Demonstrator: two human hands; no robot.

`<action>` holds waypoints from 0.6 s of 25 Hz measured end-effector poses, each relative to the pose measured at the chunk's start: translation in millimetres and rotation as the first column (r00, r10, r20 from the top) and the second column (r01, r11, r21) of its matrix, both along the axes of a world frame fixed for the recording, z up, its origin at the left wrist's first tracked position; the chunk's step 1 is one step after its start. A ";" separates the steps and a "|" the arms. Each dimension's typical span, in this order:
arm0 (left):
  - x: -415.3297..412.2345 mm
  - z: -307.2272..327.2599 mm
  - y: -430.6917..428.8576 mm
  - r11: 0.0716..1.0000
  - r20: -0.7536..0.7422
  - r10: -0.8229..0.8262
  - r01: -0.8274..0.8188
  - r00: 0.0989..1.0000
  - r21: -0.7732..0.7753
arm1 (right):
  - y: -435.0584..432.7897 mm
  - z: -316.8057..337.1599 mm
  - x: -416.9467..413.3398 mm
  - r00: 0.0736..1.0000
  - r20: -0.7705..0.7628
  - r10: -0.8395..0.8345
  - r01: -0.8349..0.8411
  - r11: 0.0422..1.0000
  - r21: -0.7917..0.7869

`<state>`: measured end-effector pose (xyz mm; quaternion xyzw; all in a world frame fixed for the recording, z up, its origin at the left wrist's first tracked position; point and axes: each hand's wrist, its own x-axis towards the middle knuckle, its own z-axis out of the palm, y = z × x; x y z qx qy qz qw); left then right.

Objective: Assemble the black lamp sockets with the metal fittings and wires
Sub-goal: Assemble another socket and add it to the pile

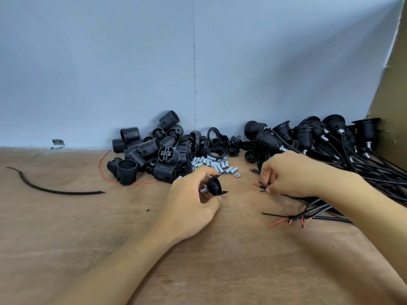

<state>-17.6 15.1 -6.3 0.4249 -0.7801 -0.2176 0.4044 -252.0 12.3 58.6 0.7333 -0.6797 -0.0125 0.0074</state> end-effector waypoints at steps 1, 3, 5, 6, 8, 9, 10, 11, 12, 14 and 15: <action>0.0 0.3 0.5 1.000 0.012 -0.003 0.003 1.000 0.000 | -0.7 -1.4 0.2 1.000 -0.020 0.001 -0.001 1.000 -0.024; 0.1 0.0 0.9 1.000 0.023 -0.011 0.011 1.000 -0.006 | -2.9 -4.9 -1.6 0.999 -0.048 0.019 -0.022 0.998 -0.065; 0.4 -0.7 0.5 1.000 0.021 -0.011 0.011 1.000 -0.011 | -3.5 -8.0 -1.6 0.999 -0.016 0.042 -0.043 0.996 -0.081; 0.5 -0.7 0.3 1.000 0.021 -0.008 0.008 1.000 -0.011 | -3.6 -9.4 -1.0 0.998 0.028 0.051 -0.049 0.996 -0.079; 0.1 -0.9 0.1 1.000 0.024 -0.003 0.003 1.000 -0.012 | -3.0 -12.0 0.4 0.995 0.068 0.068 -0.062 0.994 -0.089; -0.1 -0.9 -0.1 1.000 0.024 -0.004 0.004 1.000 -0.010 | -2.6 -13.8 1.7 0.996 0.060 0.063 -0.057 0.993 -0.102; -0.2 -0.8 -0.1 1.000 0.023 -0.003 0.003 1.000 -0.007 | -2.8 -15.9 2.7 0.997 0.050 0.053 -0.047 0.992 -0.116; -0.4 -0.7 0.2 1.000 0.022 -0.001 0.001 1.000 -0.004 | -3.1 -17.6 3.2 0.998 0.044 0.038 -0.032 0.992 -0.124; -0.7 -0.3 0.8 1.000 0.020 0.003 -0.003 1.000 -0.002 | -3.8 -19.1 3.4 0.999 0.045 0.029 -0.023 0.991 -0.131; -1.2 0.3 1.4 1.000 0.001 0.010 -0.010 1.000 0.002 | -4.9 -21.5 5.0 0.999 0.034 0.033 -0.028 0.991 -0.131; -1.3 0.7 2.1 1.000 -0.008 0.011 -0.011 1.000 0.001 | -5.0 -23.3 6.7 0.999 0.017 0.037 -0.035 0.992 -0.121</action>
